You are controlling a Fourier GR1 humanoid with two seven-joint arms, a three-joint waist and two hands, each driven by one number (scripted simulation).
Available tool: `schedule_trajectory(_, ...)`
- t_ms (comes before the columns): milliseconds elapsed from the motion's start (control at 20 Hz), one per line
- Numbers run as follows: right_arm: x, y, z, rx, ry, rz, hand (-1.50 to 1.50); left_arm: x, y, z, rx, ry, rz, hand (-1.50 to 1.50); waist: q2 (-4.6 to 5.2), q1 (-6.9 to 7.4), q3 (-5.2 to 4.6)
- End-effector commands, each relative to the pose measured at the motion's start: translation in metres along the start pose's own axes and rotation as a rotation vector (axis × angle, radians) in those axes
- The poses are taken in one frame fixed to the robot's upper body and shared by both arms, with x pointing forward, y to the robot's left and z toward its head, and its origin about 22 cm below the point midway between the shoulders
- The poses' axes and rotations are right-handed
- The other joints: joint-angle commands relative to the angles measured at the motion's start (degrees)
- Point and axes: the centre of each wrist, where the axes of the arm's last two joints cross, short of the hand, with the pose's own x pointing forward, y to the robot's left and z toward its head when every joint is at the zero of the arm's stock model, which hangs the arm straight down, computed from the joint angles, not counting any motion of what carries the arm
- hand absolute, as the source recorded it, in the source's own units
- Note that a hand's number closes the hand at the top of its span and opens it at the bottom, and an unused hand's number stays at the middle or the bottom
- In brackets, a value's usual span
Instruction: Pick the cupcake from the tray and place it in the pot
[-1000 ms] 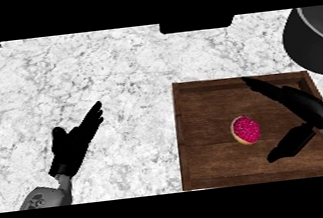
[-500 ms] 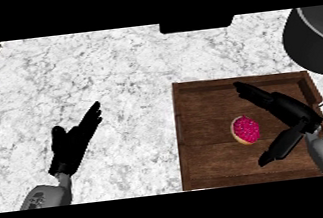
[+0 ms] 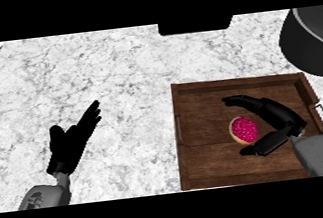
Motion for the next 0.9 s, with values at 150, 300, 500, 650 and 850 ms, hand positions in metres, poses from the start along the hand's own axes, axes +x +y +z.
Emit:
schedule_trajectory(150, -0.040, 0.033, -0.016, 0.045, -0.004, -0.010, 1.50, -0.004, 0.006, 0.004, -0.013, 0.001, 0.005, 0.00, 1.01, 0.92, 0.79)
schedule_trajectory(300, -0.047, 0.039, -0.006, 0.044, -0.038, -0.060, 1.50, -0.008, -0.007, 0.015, -0.015, -0.007, 0.001, 0.00, 0.84, 0.93, 0.78)
schedule_trajectory(500, -0.039, 0.024, -0.013, 0.028, -0.104, -0.079, 1.50, 0.003, 0.003, -0.005, 0.014, -0.008, 0.006, 0.00, 1.00, 0.43, 0.76)
schedule_trajectory(650, -0.038, 0.026, 0.002, -0.046, -0.187, -0.068, 1.50, 0.000, 0.012, 0.007, -0.004, 0.011, 0.008, 0.00, 0.71, 0.08, 0.74)
schedule_trajectory(850, -0.055, -0.047, 0.091, -0.519, -0.100, 0.017, 1.50, -0.007, 0.013, 0.008, 0.065, 0.010, 0.005, 0.00, 0.87, -2.89, 0.78)
